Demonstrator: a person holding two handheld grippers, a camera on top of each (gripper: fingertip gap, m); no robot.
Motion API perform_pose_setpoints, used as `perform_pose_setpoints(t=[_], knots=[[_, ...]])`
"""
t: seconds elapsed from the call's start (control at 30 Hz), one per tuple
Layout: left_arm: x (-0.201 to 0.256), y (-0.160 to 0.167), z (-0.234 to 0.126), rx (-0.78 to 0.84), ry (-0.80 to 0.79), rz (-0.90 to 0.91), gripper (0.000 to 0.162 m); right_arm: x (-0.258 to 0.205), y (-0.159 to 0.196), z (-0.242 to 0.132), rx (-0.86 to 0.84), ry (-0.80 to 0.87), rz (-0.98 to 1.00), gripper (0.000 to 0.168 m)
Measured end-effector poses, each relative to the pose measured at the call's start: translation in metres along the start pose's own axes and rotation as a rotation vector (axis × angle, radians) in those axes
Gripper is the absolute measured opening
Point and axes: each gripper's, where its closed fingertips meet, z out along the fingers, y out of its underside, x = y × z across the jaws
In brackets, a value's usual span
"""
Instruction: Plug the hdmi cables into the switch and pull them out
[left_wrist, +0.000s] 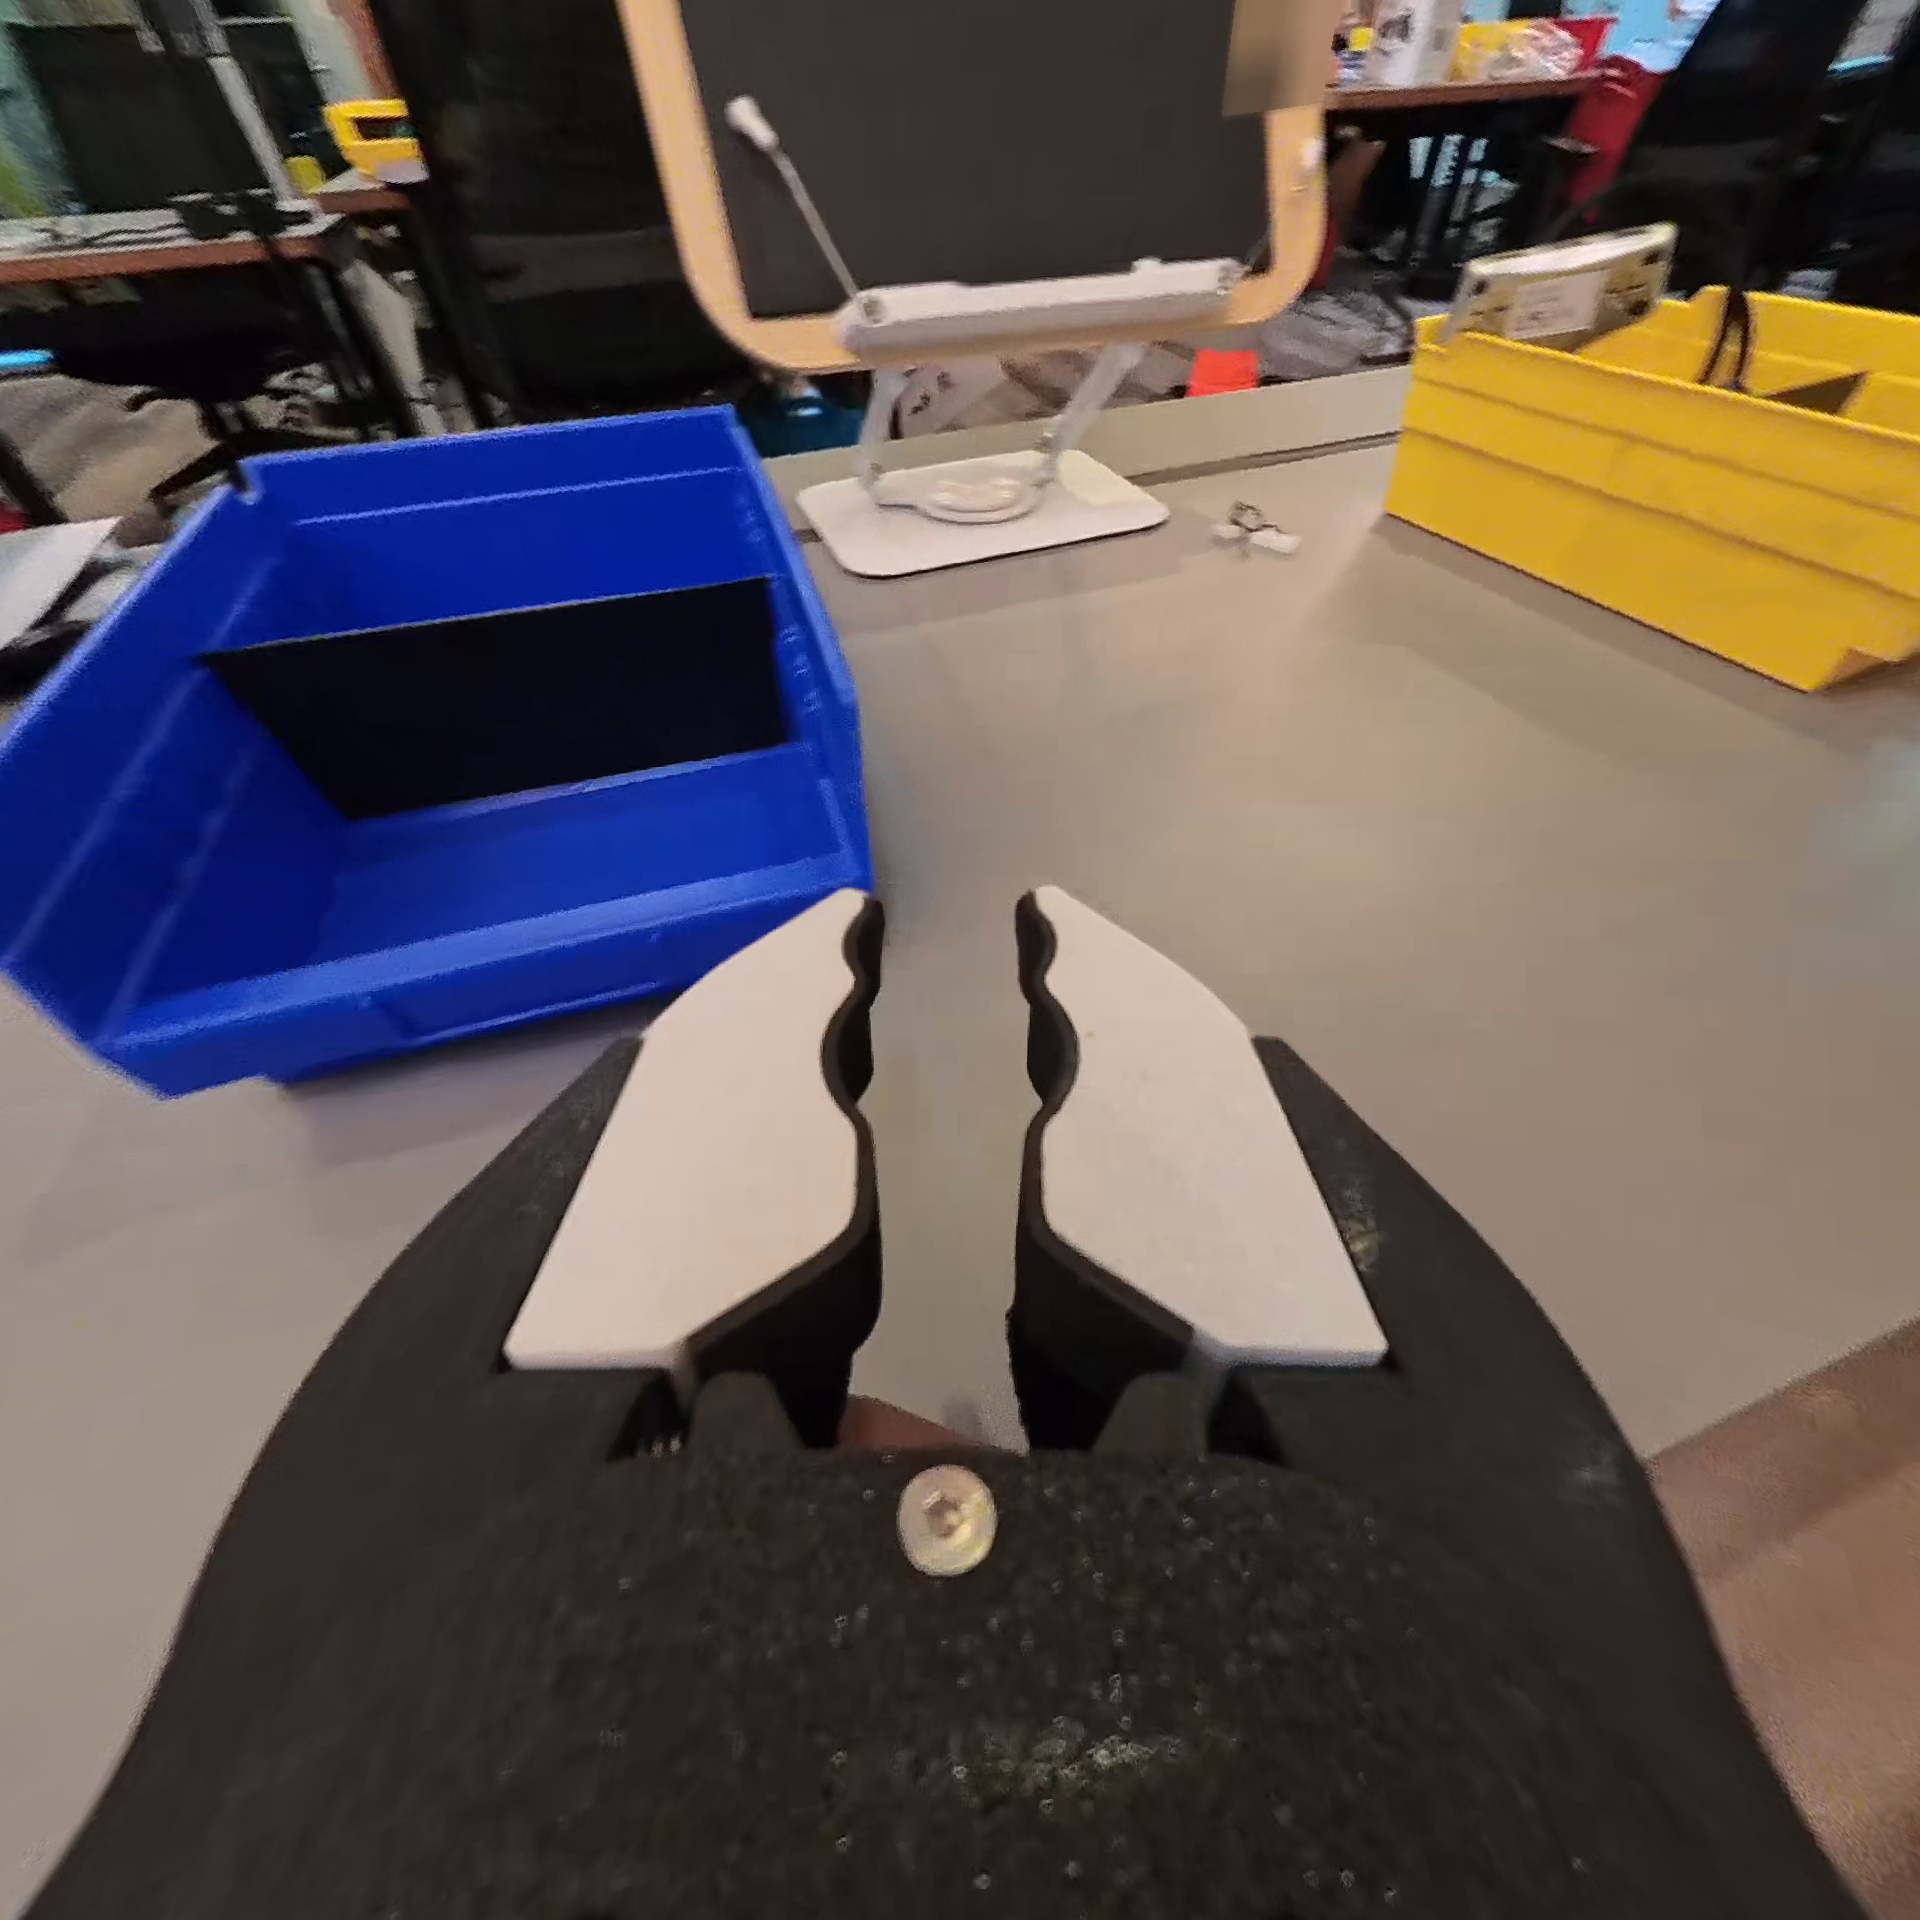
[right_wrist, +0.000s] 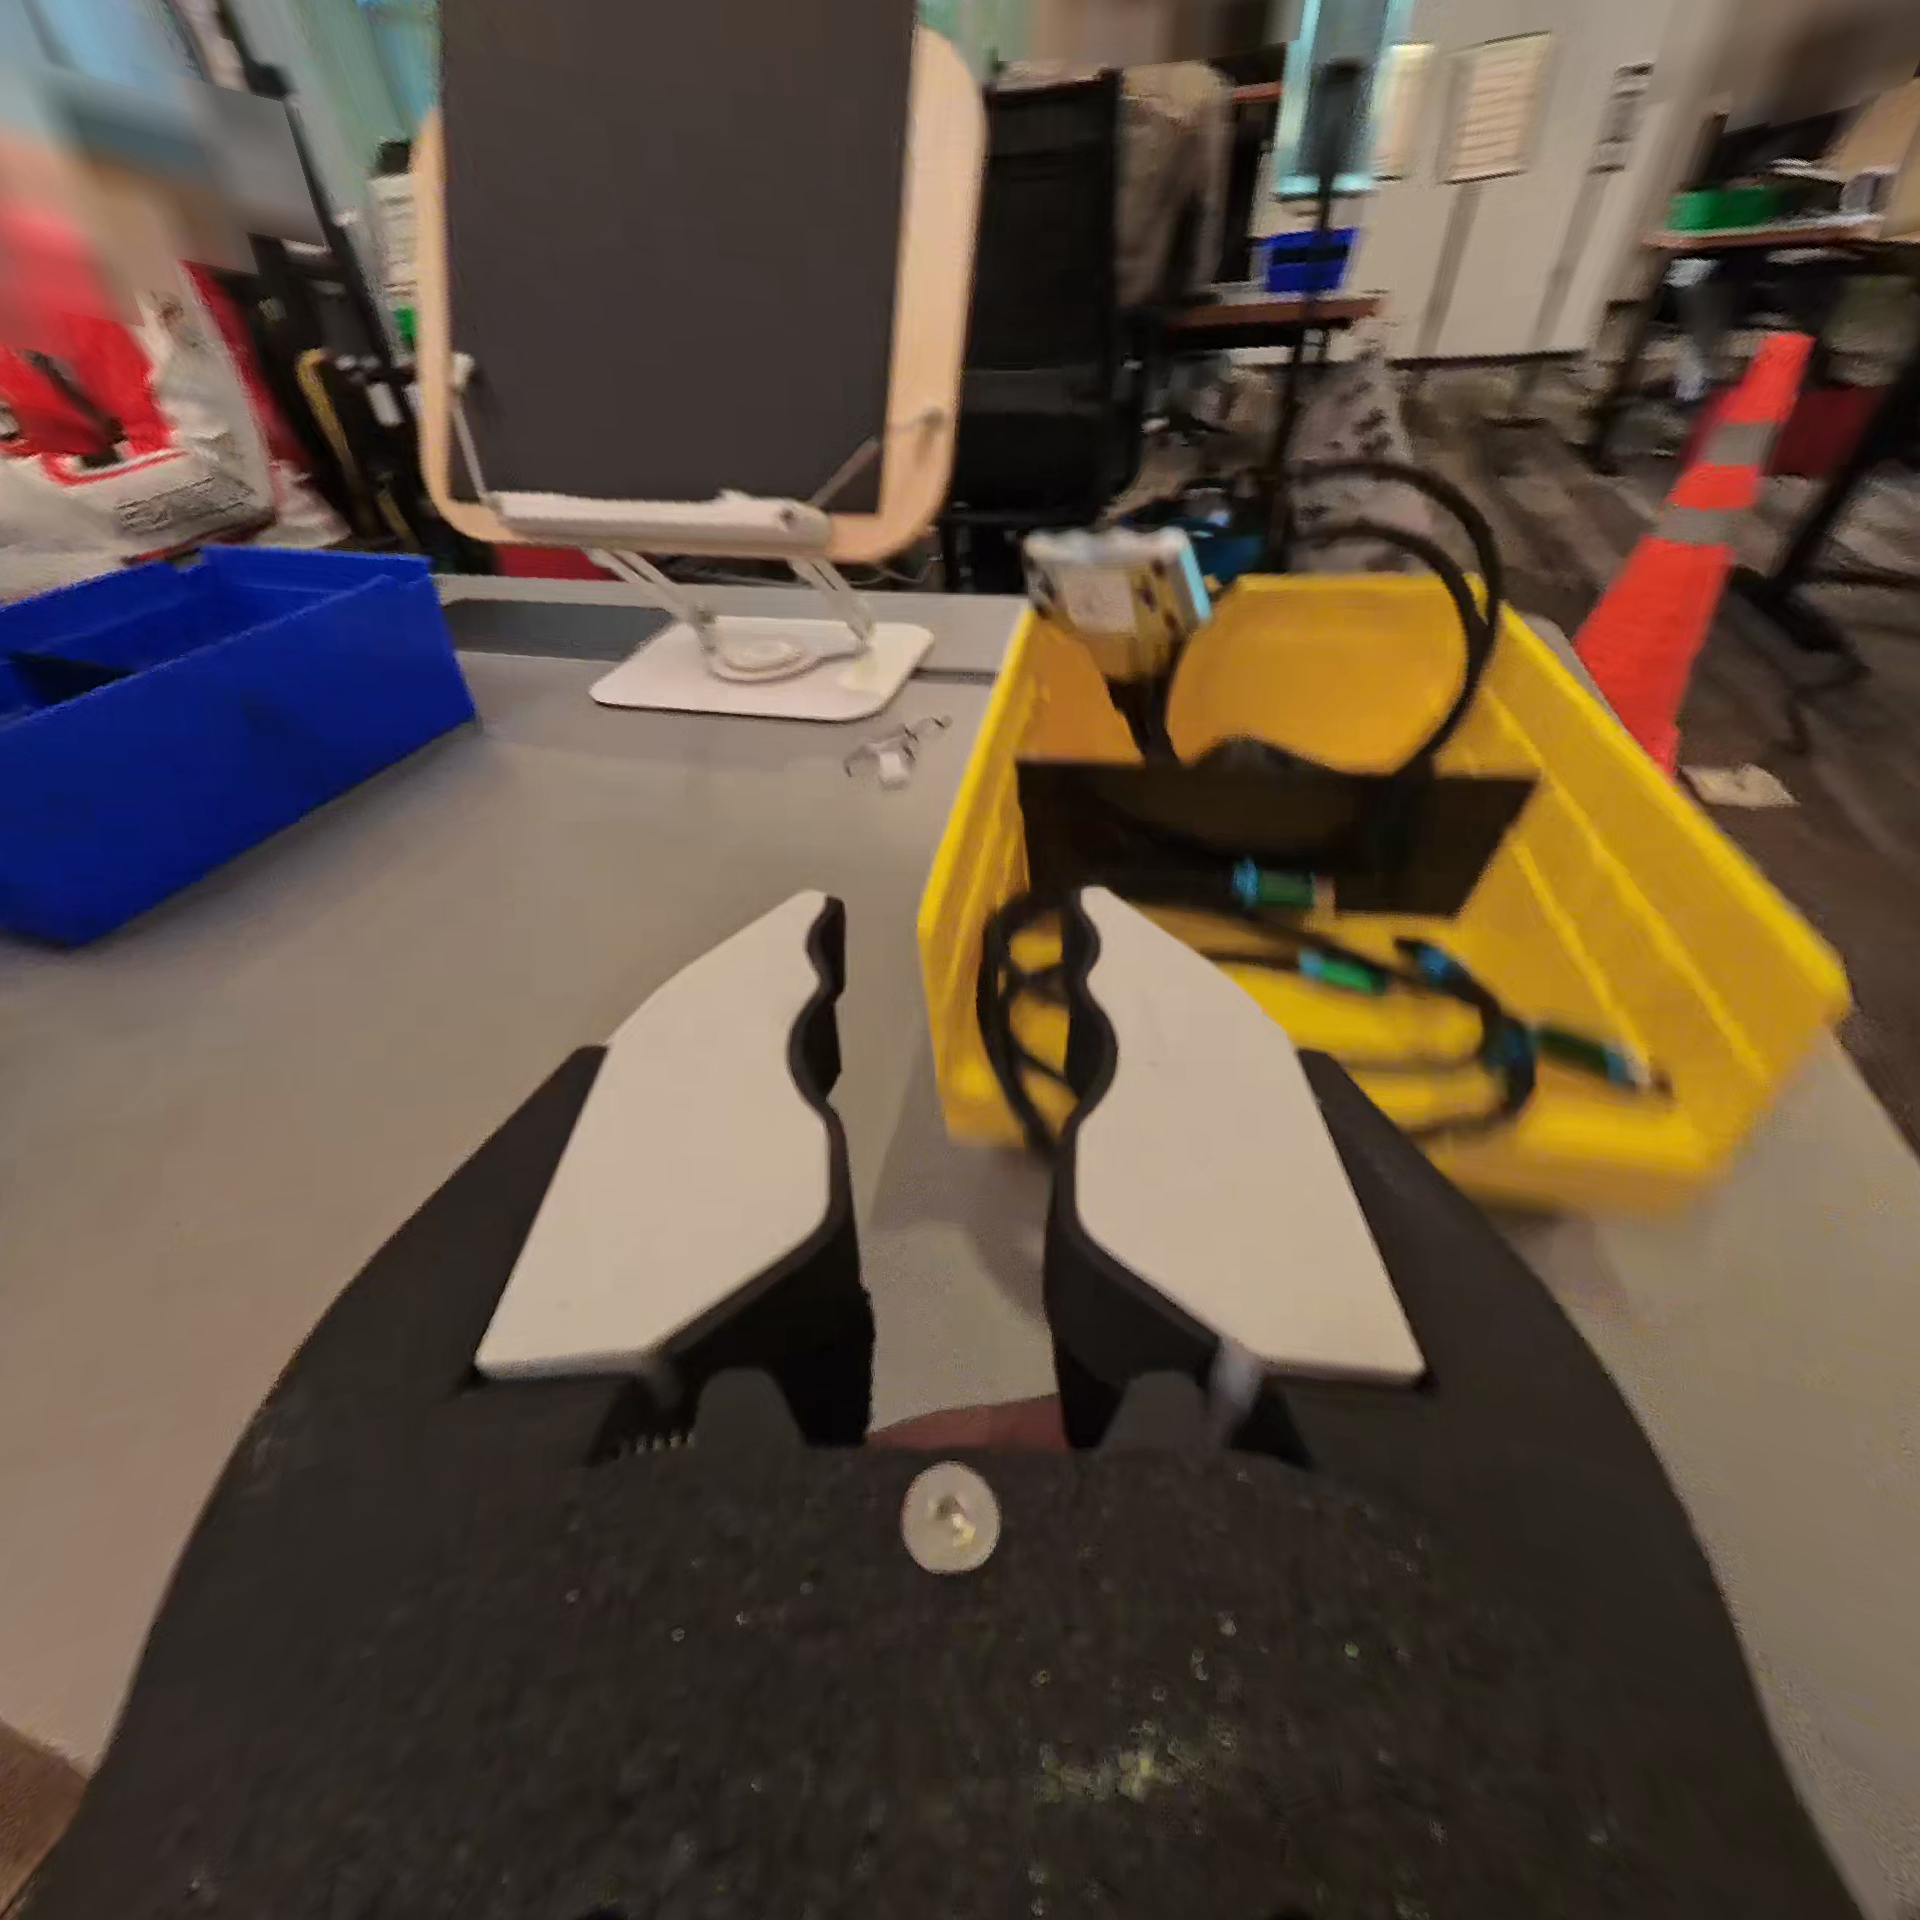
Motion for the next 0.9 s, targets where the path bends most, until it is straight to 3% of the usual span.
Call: perform_pose_setpoints(t=[0.13,0.27,0.4,0.6,0.9], knots=[[-0.023,0.007,0.002,-0.018,-0.046,-0.041,0.026,0.003,0.053,-0.044,0.004,0.115,0.06,0.038],[-0.053,0.025,0.012,-0.073,-0.167,0.058,0.027,0.031,0.056,-0.038,-0.028,0.188,-0.081,0.038],[-0.052,0.032,0.012,-0.109,-0.155,0.001,0.029,0.045,0.064,-0.031,-0.073,0.199,0.004,0.038],[-0.061,0.041,0.008,-0.127,-0.247,0.147,0.029,0.053,0.057,-0.031,-0.054,0.24,-0.026,0.038],[-0.048,0.037,0.0,-0.118,-0.186,0.075,0.03,0.053,0.061,-0.028,-0.078,0.242,-0.054,0.038]])
